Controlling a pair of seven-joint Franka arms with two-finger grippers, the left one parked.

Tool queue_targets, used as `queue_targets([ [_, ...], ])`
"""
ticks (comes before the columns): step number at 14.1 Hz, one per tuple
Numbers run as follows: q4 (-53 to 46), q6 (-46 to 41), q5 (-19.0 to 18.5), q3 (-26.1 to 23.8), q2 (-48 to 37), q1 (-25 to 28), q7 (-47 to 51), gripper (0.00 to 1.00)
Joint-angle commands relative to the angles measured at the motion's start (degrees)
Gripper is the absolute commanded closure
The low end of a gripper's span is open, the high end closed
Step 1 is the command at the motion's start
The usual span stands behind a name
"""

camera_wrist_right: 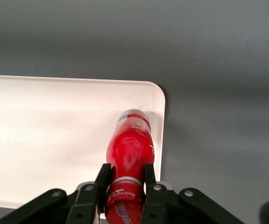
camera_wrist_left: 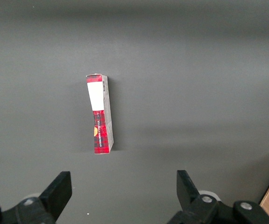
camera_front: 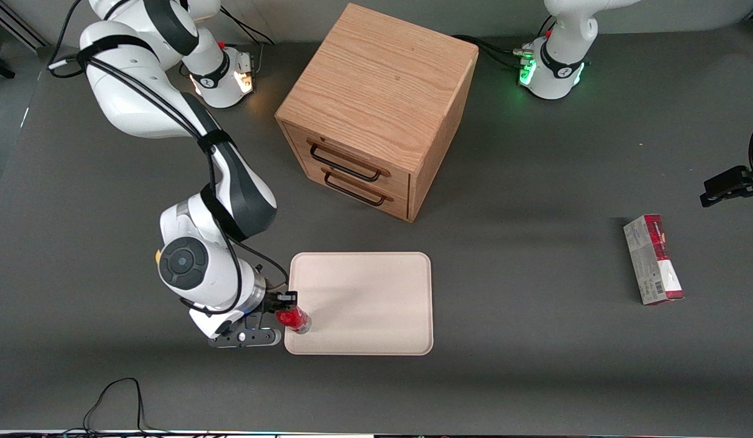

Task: Place coke bottle on tray
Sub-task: 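Lower the bottle onto the tray's edge and open the right gripper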

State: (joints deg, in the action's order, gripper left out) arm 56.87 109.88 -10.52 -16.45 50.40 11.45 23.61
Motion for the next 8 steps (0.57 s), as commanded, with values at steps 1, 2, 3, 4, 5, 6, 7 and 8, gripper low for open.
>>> queue_targets([
  [1, 0.16, 2.51, -1.88, -0.69, 0.31, 0.07, 1.35, 1.00],
  [2, 1.91, 4.88, -1.88, -0.60, 0.31, -0.02, 1.35, 1.00],
  [3, 2.45, 5.95, -1.88, -0.60, 0.31, -0.02, 1.35, 1.00],
  [4, 2.72, 6.05, -1.88, -0.60, 0.31, -0.02, 1.35, 1.00],
  [5, 3.07, 6.05, -1.88, -0.51, 0.31, -0.02, 1.35, 0.92],
  [6, 3.25, 6.05, -1.96, -0.51, 0.40, -0.02, 1.27, 0.21],
  [7, 3.86, 6.31, -3.62, -0.51, 0.48, 0.07, 1.26, 0.00],
  [8, 3.87, 6.49, -4.50, -0.51, 0.48, 0.07, 1.87, 0.00],
])
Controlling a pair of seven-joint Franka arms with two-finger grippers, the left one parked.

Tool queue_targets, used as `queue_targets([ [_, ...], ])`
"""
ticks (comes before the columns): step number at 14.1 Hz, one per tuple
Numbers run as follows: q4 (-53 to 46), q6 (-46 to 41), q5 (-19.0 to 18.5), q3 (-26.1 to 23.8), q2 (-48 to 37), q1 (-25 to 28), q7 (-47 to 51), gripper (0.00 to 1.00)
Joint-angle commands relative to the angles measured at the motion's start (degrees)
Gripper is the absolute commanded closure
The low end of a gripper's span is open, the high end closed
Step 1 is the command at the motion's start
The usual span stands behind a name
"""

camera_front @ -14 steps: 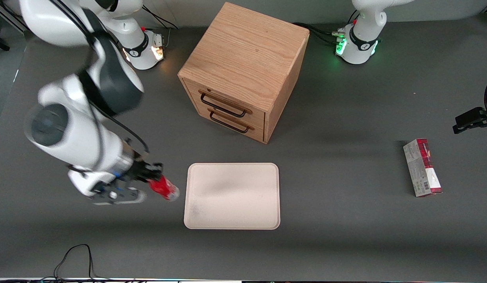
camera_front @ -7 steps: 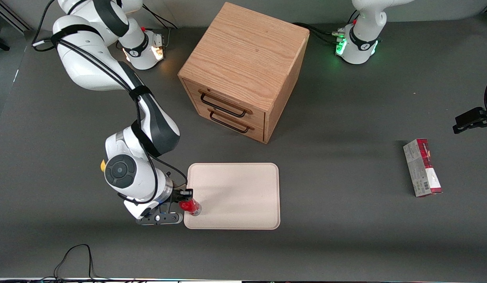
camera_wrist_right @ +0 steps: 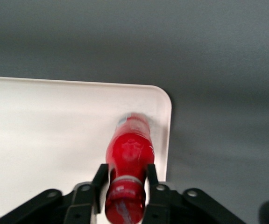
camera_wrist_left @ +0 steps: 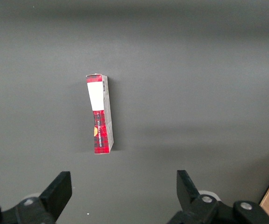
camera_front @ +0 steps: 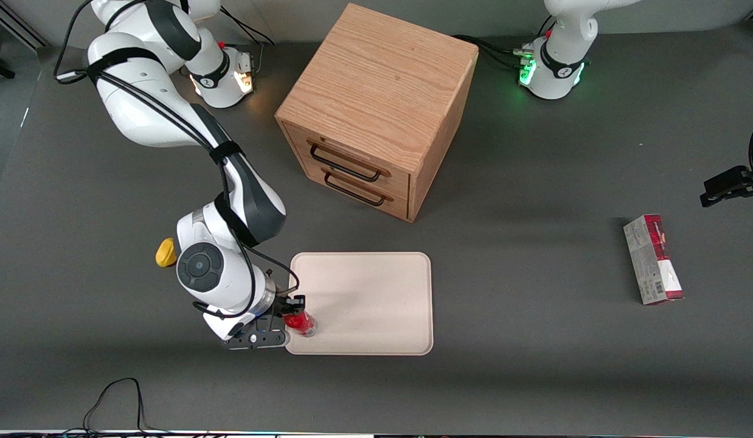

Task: Place coke bottle on tray
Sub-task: 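Lower the bottle onto the tray's edge and open the right gripper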

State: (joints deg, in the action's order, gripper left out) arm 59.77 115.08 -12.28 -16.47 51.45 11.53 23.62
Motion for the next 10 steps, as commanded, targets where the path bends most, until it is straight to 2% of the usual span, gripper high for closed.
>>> queue_targets([
  [1, 0.79, 1.29, -2.84, -0.49, -0.73, 0.07, 2.83, 0.00],
  [3, 0.78, 1.20, -2.84, 1.33, -2.48, 1.39, 3.19, 0.00],
  [6, 6.29, 0.50, -2.14, 4.85, -10.98, 2.09, 2.84, 0.00],
  [8, 14.02, -0.20, 1.27, 8.62, -19.50, 2.18, 2.23, 0.00],
  [10, 17.82, -7.28, 4.70, 14.59, -26.10, 3.84, -3.28, 0.00],
])
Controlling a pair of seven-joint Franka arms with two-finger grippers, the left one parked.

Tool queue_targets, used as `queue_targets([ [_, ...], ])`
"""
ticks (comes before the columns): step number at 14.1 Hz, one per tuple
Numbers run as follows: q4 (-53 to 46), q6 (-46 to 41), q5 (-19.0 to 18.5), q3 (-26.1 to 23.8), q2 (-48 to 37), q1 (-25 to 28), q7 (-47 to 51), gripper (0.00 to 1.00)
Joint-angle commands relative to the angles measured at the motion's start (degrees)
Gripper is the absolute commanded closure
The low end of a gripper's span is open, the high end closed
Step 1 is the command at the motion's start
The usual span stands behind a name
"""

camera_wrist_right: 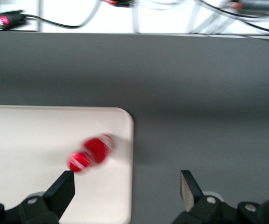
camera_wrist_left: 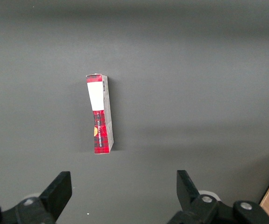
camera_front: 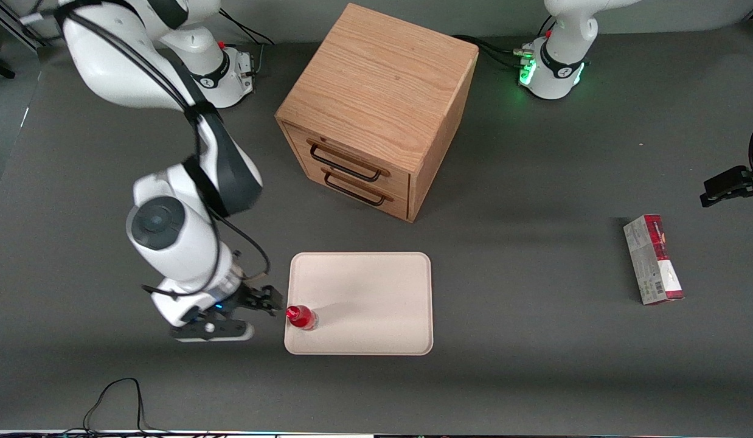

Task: Place coke bottle on tray

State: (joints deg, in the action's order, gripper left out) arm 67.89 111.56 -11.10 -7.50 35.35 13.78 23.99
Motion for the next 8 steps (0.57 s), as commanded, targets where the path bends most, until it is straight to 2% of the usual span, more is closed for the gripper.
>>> queue_targets([
  [1, 11.98, -7.55, 5.20, 8.44, -13.60, 1.95, -7.51, 0.00],
  [4, 22.16, -15.47, 11.00, 16.44, -27.04, 2.57, -14.39, 0.00],
  [8, 29.83, -24.35, 11.19, 21.64, -37.70, 2.39, -17.38, 0.00],
])
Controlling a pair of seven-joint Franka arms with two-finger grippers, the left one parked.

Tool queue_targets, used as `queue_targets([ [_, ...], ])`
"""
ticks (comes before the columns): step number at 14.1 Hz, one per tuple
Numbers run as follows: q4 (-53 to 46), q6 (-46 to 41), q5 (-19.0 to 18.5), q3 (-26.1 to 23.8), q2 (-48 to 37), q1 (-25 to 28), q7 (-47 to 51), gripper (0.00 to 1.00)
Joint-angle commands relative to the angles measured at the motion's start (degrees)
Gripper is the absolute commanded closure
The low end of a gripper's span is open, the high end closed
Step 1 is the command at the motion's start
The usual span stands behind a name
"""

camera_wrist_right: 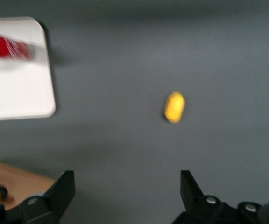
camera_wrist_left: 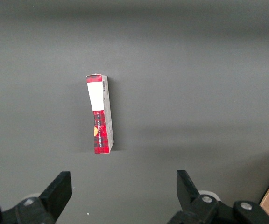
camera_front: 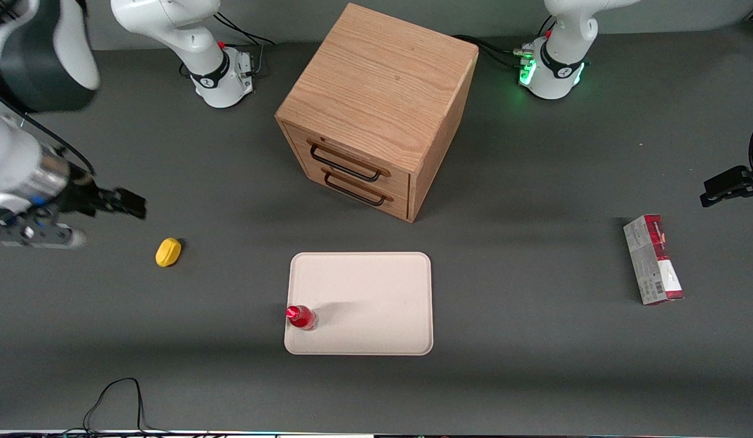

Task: Place coke bottle on tray

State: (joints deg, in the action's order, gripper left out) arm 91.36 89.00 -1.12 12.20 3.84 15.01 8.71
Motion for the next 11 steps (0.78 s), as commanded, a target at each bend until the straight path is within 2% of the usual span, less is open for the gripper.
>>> queue_targets([
  [1, 6.99, -2.77, 1.04, 2.74, -8.13, 1.16, -2.99, 0.00],
  [11, 6.64, 1.80, 1.39, 1.87, -8.76, 2.04, -2.91, 0.00],
])
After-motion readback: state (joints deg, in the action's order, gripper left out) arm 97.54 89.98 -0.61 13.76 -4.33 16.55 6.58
